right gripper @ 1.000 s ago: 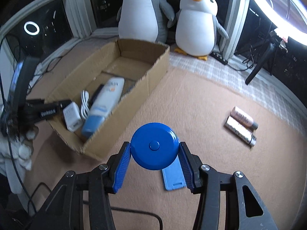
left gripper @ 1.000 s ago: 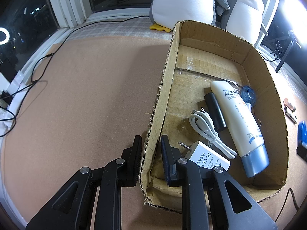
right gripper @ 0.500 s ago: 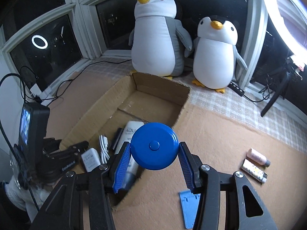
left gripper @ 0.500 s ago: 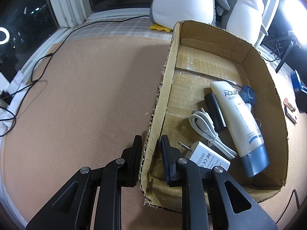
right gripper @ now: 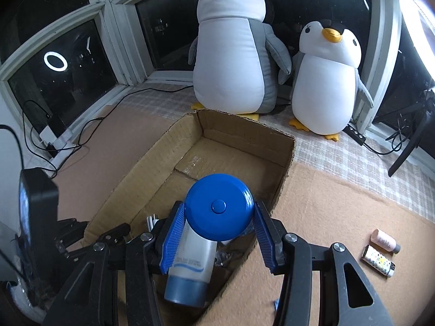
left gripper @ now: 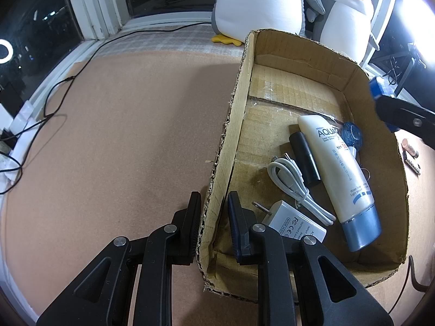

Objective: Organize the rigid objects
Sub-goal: 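Carry the tape measure over the box and open the right tool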

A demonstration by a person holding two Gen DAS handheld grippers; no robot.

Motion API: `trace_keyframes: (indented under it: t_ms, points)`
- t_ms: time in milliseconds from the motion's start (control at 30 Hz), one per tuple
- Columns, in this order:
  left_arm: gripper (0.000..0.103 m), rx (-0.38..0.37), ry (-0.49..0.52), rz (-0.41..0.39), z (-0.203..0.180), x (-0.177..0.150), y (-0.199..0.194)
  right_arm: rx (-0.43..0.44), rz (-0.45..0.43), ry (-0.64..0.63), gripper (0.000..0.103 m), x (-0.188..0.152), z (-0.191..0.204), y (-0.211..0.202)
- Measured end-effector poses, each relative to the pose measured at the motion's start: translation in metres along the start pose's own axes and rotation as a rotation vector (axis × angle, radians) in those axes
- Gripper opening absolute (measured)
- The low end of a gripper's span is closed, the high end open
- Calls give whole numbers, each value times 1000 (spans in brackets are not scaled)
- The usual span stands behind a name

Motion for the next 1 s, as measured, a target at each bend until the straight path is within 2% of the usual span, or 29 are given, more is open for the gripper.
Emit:
trace_keyframes:
  t_ms: [333, 1000]
  points:
    - [19, 2, -1, -2, -1, 2, 1, -10, 28, -2, 46, -3, -3, 17]
    - [21, 12, 5, -5, 0, 3, 2, -32, 25, 2, 52, -3, -14, 3]
Point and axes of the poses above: each gripper's, at about its wrist camera, not at the fingertips, and y roughly the way its jaws point, z to its left, x to its top, the point moved 6 cm from there along y, roughly the way its jaws point, and after that the axes turned 5 degrees about -z, right-handed, at the moved point
